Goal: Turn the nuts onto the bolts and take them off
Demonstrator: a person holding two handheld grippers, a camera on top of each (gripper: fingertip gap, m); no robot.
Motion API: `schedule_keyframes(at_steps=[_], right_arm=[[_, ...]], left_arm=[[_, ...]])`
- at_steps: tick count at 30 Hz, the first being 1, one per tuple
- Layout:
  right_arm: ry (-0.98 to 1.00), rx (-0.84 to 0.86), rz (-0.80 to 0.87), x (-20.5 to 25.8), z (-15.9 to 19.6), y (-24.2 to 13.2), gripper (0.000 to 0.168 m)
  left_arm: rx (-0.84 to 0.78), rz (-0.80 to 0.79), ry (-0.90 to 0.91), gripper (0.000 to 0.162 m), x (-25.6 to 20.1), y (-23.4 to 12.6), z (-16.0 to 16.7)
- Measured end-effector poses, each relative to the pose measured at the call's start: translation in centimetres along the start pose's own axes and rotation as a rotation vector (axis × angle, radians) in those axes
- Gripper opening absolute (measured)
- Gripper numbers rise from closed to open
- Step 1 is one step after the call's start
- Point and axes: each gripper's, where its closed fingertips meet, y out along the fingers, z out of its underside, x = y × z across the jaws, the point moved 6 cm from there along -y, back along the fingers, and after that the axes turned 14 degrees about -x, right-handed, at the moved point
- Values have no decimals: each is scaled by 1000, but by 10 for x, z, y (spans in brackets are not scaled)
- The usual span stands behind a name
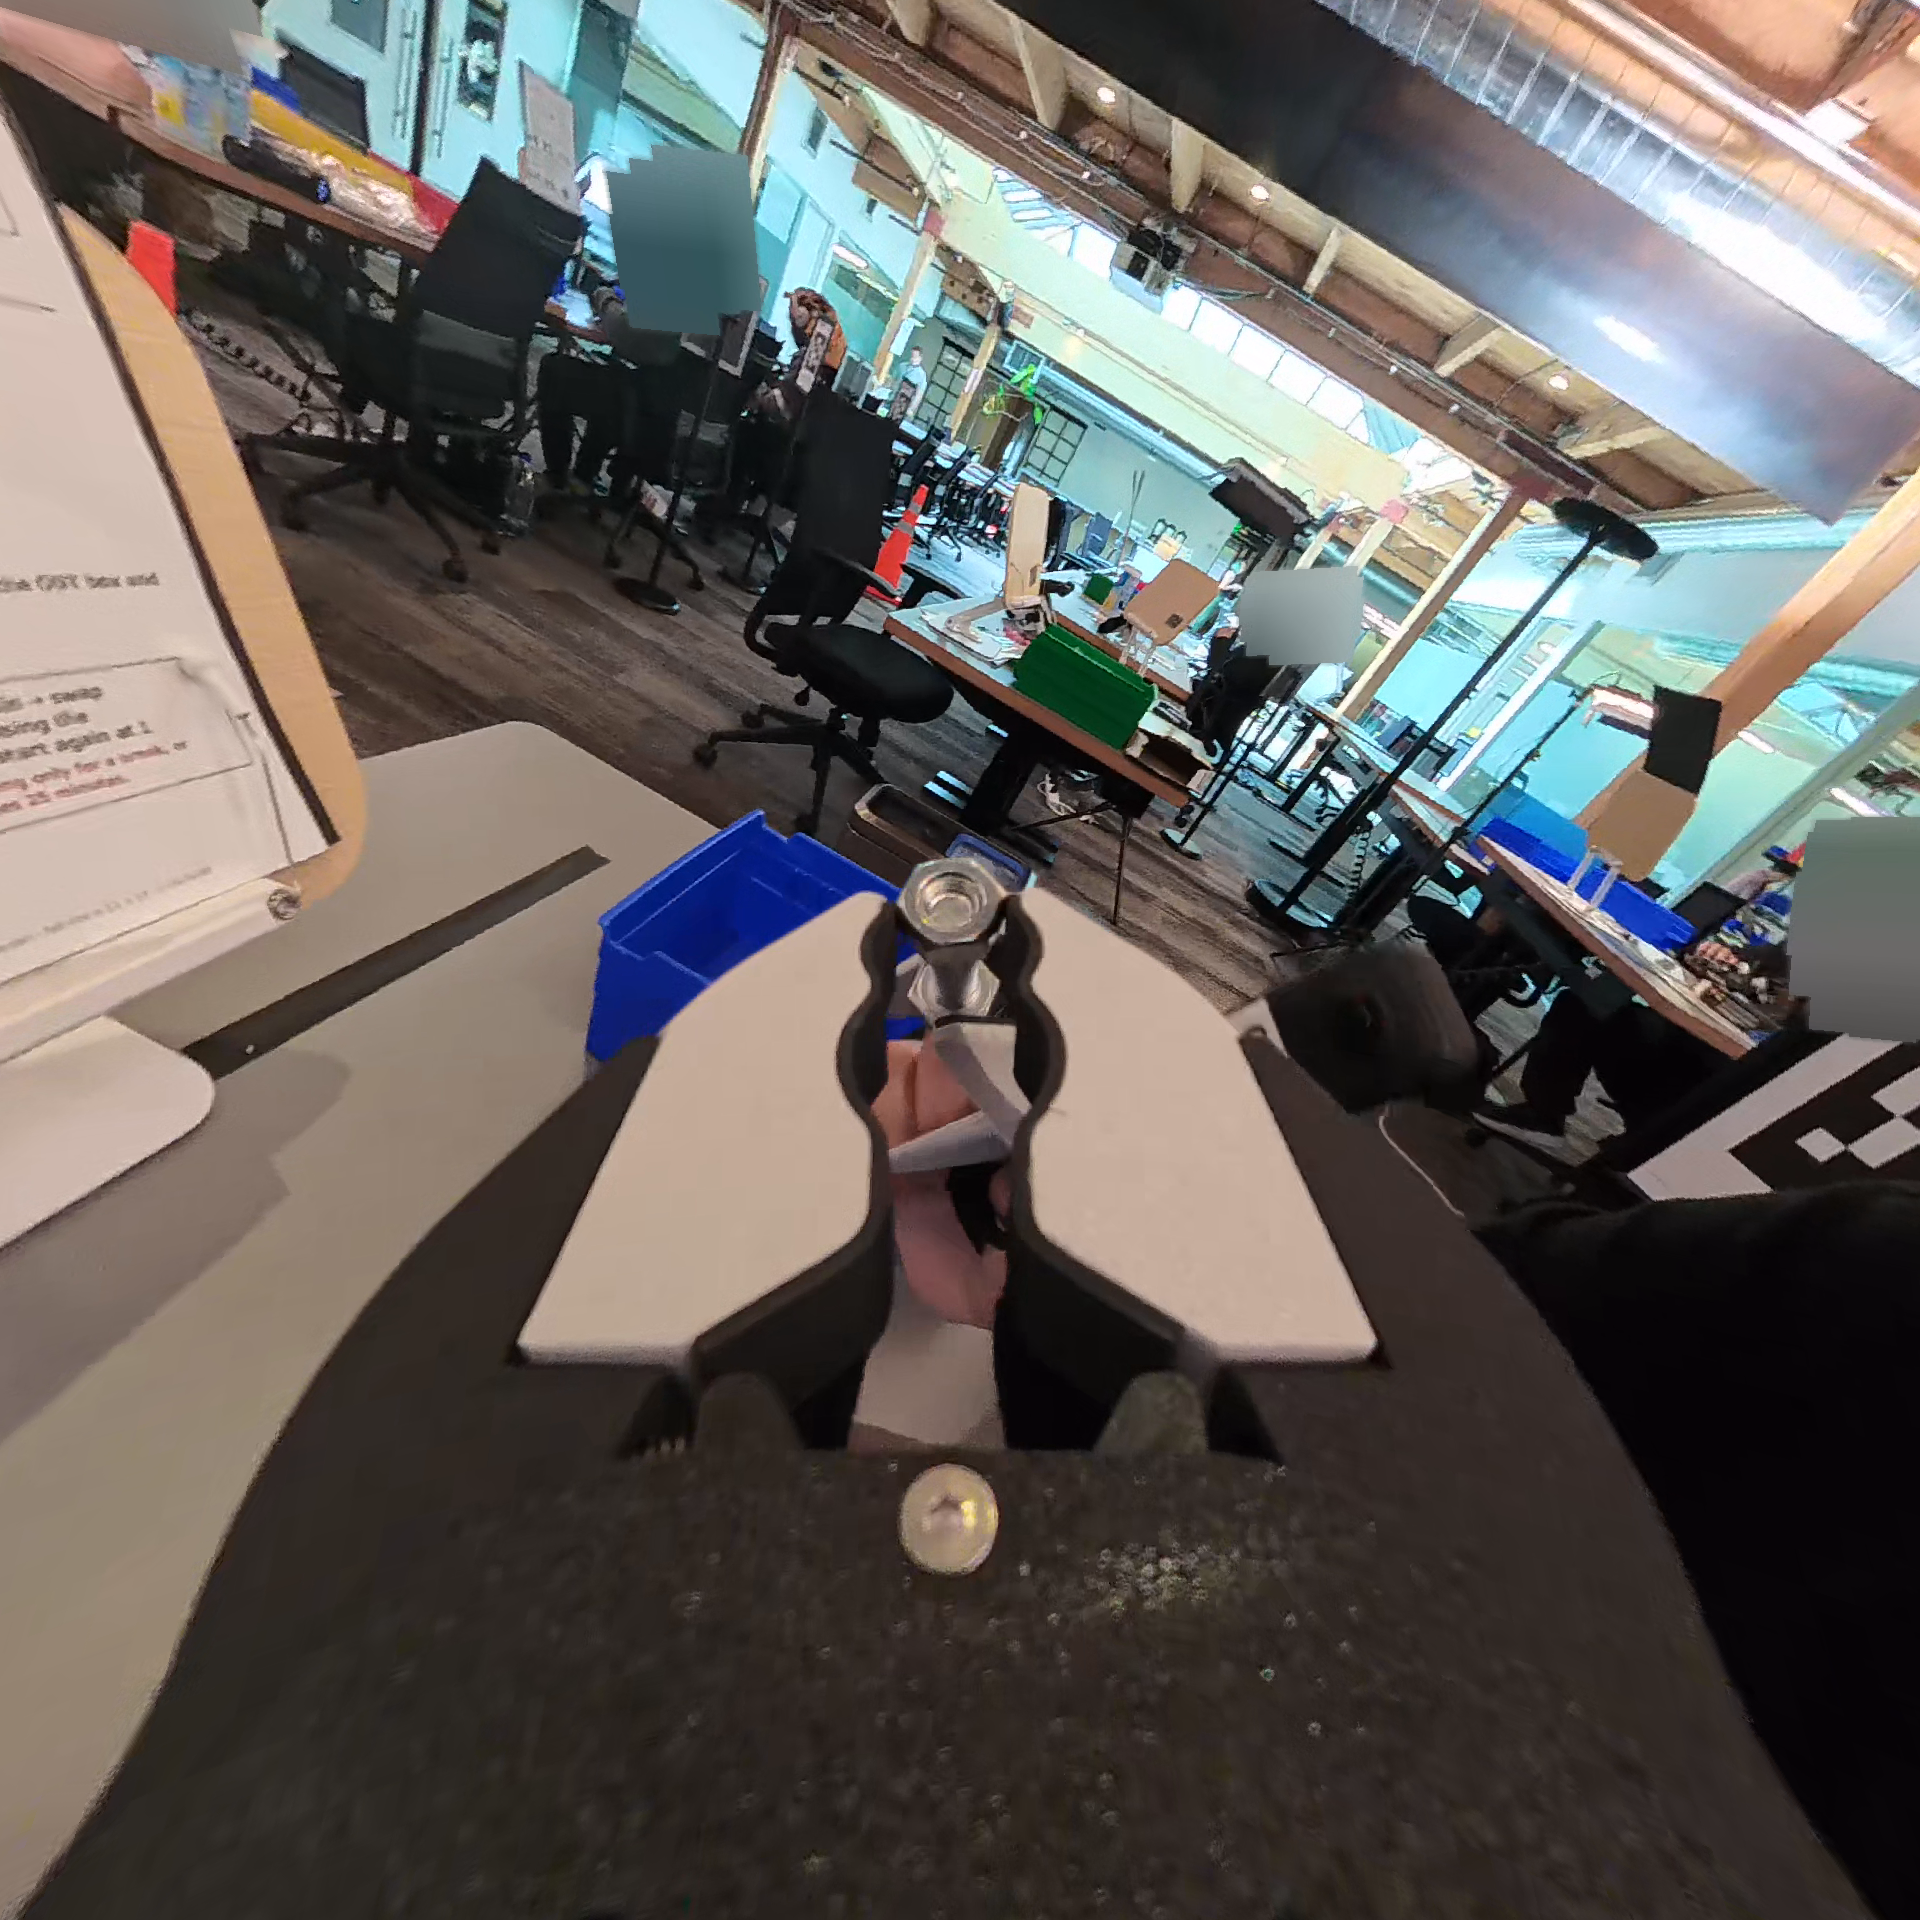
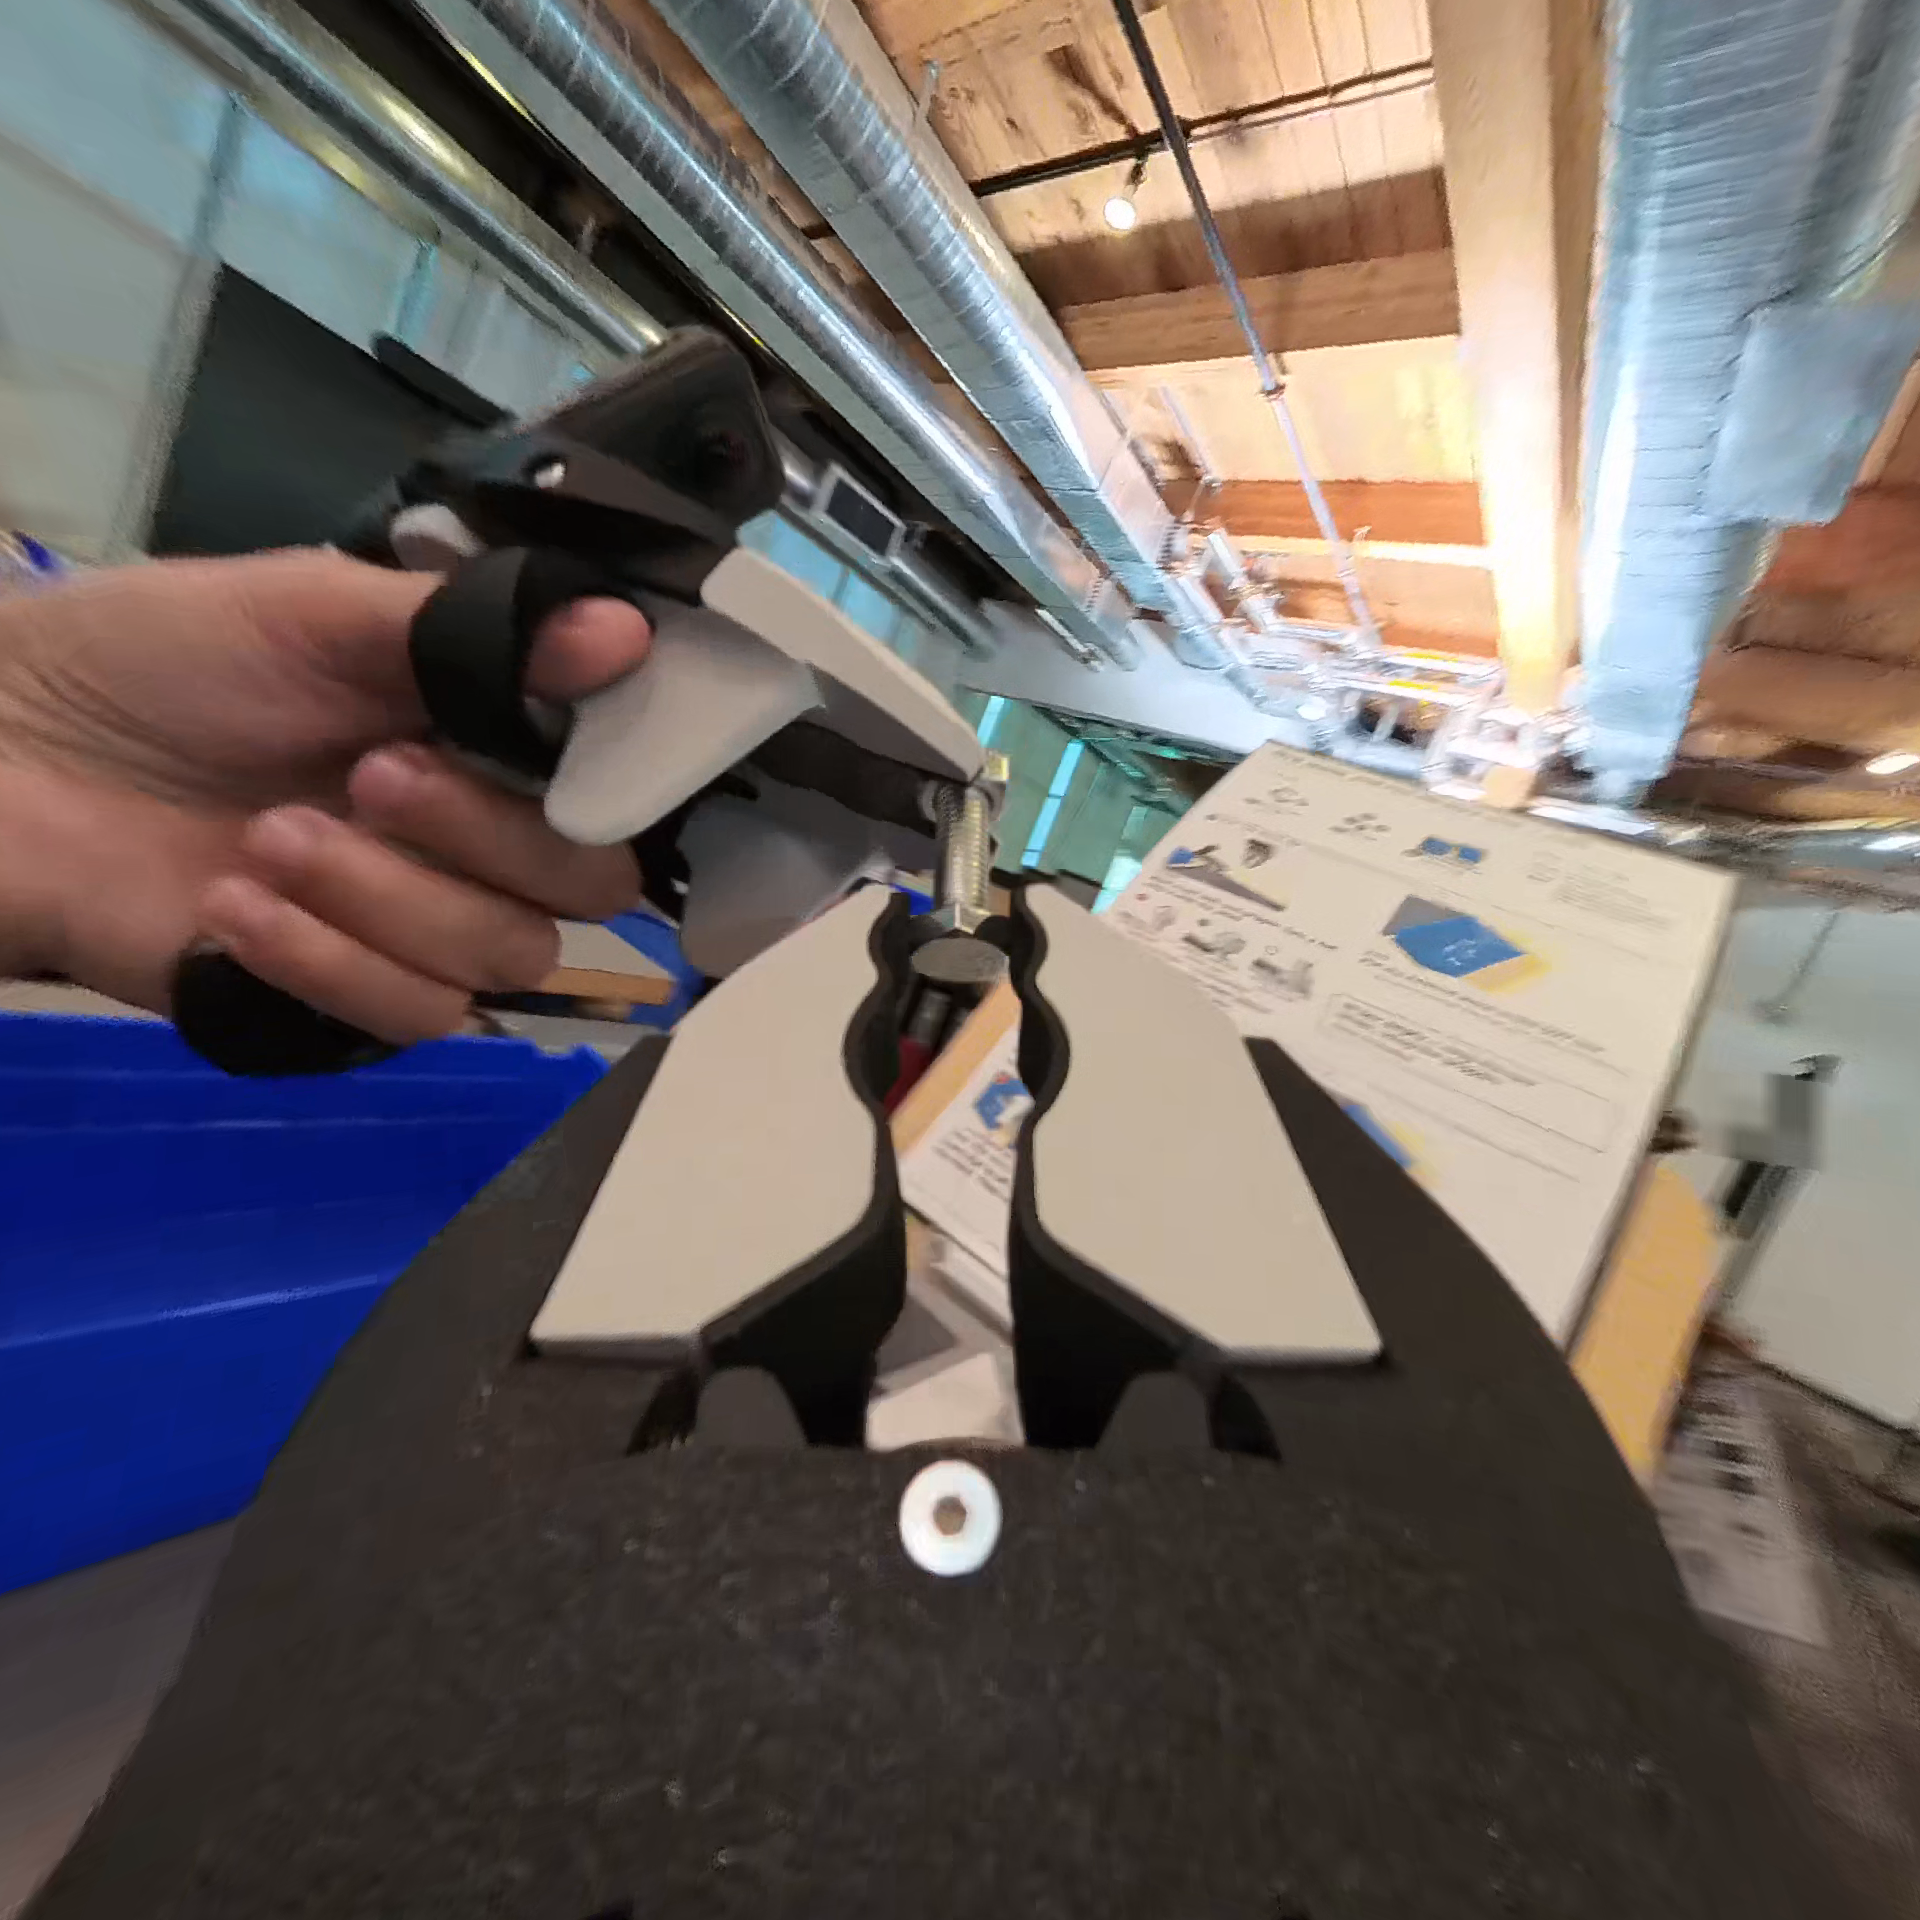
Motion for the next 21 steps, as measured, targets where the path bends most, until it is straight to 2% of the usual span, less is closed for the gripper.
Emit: schedule_keyframes(at_steps=[2, 4, 6, 8, 11, 14, 16, 21], right_arm=[[131, -8, -23, -4, -1, 1, 18], [240, -24, -40, -6, -2, 1, 17], [384, -54, -79, -5, -5, 3, 18], [558, -76, -122, -4, -8, 5, 18], [922, -125, -200, 1, -9, 9, 18], [1353, -157, -287, 6, -2, 13, 18], [1567, -173, -336, 11, 4, 15, 18], [1780, -199, -408, 19, 15, 16, 18]], left_arm=[[-30, 41, 6, 24, -2, 0, -3], [-76, 128, -10, 44, -9, 0, -8], [-91, 197, 30, 53, -11, -1, -11], [-135, 258, 128, 52, -11, -5, -14], [-143, 375, 257, 53, -9, -12, -8], [-166, 529, 246, 51, -13, -21, -4], [-200, 590, 222, 50, -14, -27, -6], [-194, 632, 206, 40, -12, -33, -6]])
